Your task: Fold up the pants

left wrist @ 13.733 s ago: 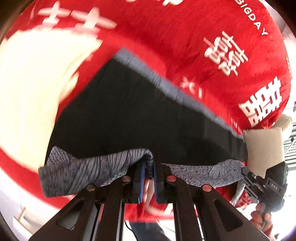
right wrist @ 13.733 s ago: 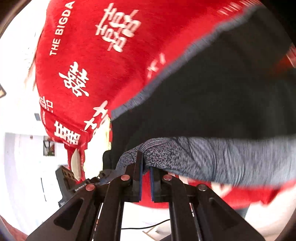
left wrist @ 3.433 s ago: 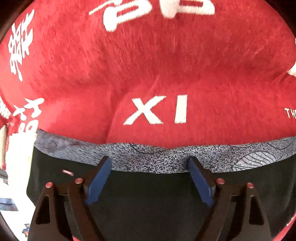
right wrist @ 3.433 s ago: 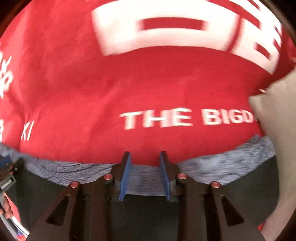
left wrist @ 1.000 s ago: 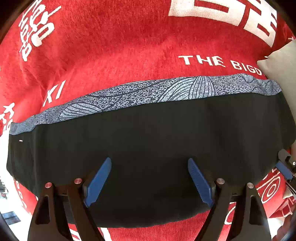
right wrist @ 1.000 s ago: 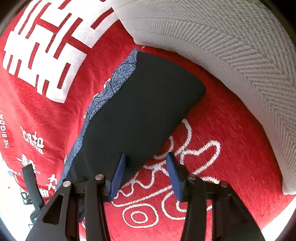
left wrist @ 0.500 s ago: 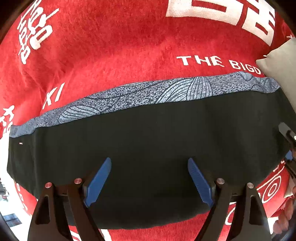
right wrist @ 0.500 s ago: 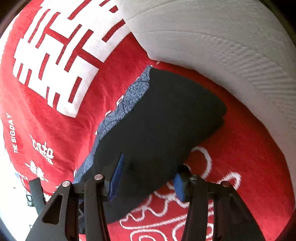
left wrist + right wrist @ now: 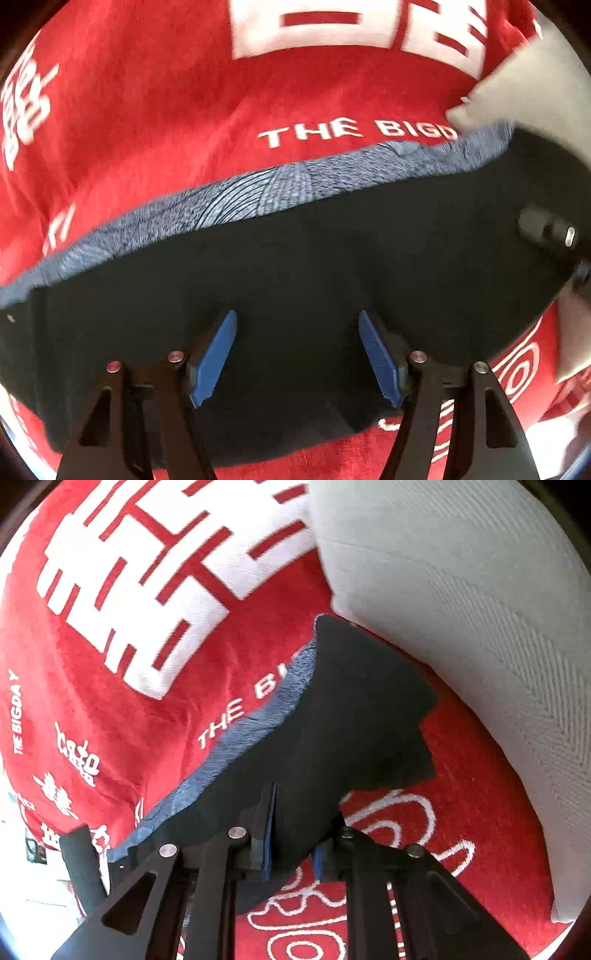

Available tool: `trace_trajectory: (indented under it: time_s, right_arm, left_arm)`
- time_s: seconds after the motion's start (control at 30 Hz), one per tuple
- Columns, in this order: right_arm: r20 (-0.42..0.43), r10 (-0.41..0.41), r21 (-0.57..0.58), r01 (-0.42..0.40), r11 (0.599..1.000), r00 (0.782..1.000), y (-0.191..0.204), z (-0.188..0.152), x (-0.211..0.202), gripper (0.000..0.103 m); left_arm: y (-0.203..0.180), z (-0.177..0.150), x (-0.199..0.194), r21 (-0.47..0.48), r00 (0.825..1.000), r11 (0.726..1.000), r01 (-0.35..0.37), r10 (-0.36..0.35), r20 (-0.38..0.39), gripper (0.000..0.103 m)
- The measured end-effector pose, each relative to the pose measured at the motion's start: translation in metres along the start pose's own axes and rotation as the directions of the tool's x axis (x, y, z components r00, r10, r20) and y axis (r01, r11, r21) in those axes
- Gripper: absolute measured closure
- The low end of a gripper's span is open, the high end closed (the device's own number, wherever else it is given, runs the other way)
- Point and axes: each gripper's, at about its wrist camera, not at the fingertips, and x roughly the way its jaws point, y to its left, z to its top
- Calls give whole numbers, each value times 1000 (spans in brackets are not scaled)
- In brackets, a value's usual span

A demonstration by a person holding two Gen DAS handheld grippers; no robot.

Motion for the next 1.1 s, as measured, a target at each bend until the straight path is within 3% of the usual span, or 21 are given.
trace_trajectory:
  time_s: [0.2, 0.4, 0.5, 0.67, 0.8, 0.93, 1.0, 1.07, 1.1]
  right_arm:
    - [28, 6, -126, -2, 992, 1000, 41, 0, -16, 87]
    - [55, -3, -285, 18, 958, 998, 97, -13, -31, 91]
    - [68, -3, -352, 27, 936, 998, 127, -24, -38, 93]
    - [36, -30, -454, 43, 890, 999, 174, -55, -24, 95]
    - [17, -56, -331, 58, 942, 998, 160, -67, -11, 93]
    - [-14, -134, -155, 131, 979, 991, 114, -68, -1, 92]
    - [10, -167, -91, 167, 982, 986, 90, -62, -5, 91]
    - [45, -196, -54, 198, 979, 980, 75, -53, -11, 80]
    - [59, -223, -25, 225, 974, 973, 63, -46, -18, 63]
  left_arm:
    - [3, -1, -1, -11, 999, 999, 39, -39, 22, 33]
    - [20, -2, -6, 4, 994, 994, 109, -109, 8, 33]
    - [51, -8, -25, -34, 989, 989, 145, -145, 3, 35]
    - [119, -25, -50, -91, 991, 987, 132, -130, 26, 35]
    - [151, -42, -46, -117, 995, 988, 97, -100, -20, 35]
    - [137, -43, -36, -74, 994, 992, 106, -109, -30, 35]
    - [125, -38, -32, -52, 992, 991, 124, -125, -30, 35]
    - [115, -32, -32, -36, 990, 990, 136, -137, -24, 35]
    - [108, -29, -30, -29, 990, 990, 138, -139, -22, 35]
